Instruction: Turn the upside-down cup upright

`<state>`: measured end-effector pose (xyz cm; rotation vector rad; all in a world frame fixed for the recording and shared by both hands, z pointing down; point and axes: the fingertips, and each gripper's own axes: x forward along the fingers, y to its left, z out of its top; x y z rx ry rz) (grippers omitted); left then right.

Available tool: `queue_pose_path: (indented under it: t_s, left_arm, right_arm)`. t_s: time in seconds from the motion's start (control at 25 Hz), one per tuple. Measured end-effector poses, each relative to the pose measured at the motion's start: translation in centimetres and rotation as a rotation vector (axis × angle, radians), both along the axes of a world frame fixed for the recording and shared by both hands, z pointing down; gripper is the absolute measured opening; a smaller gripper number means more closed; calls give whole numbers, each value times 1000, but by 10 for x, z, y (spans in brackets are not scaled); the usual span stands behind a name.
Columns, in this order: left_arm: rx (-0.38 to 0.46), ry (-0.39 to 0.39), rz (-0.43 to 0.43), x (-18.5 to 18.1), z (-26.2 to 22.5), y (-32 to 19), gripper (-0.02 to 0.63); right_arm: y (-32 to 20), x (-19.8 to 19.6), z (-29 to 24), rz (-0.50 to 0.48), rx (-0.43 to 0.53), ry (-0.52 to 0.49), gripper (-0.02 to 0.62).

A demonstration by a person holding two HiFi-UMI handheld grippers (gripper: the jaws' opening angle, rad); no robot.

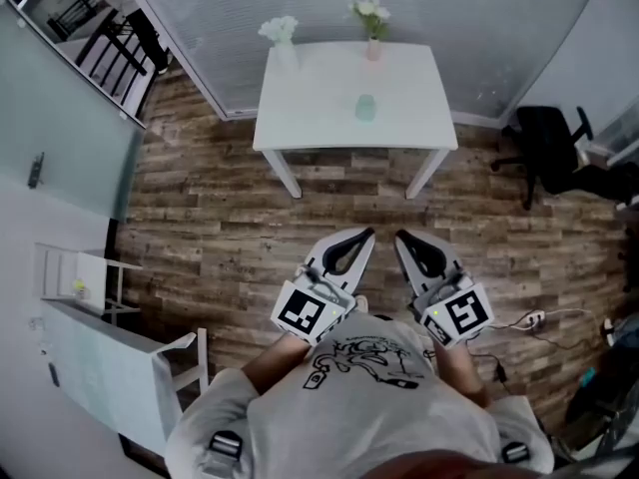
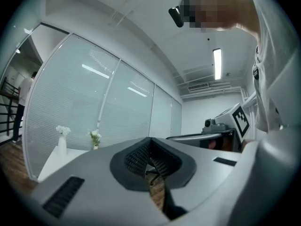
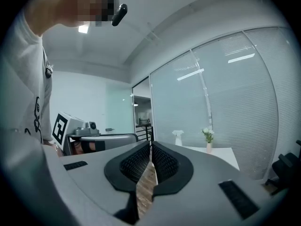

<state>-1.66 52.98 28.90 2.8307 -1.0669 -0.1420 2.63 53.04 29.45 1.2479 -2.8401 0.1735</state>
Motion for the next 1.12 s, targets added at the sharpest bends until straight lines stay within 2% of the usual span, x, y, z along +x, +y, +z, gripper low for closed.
queue_pose_path:
  t_s: [0.52,1.12]
  left_arm:
    - [-30,-4,-8,14,8,-8,3]
    - [-36,3,-9,17,12,-66,2]
  right_arm:
    - [-6,12,10,-7,-30,-2,40]
    - [-62,14,13,-11,-30,13,40]
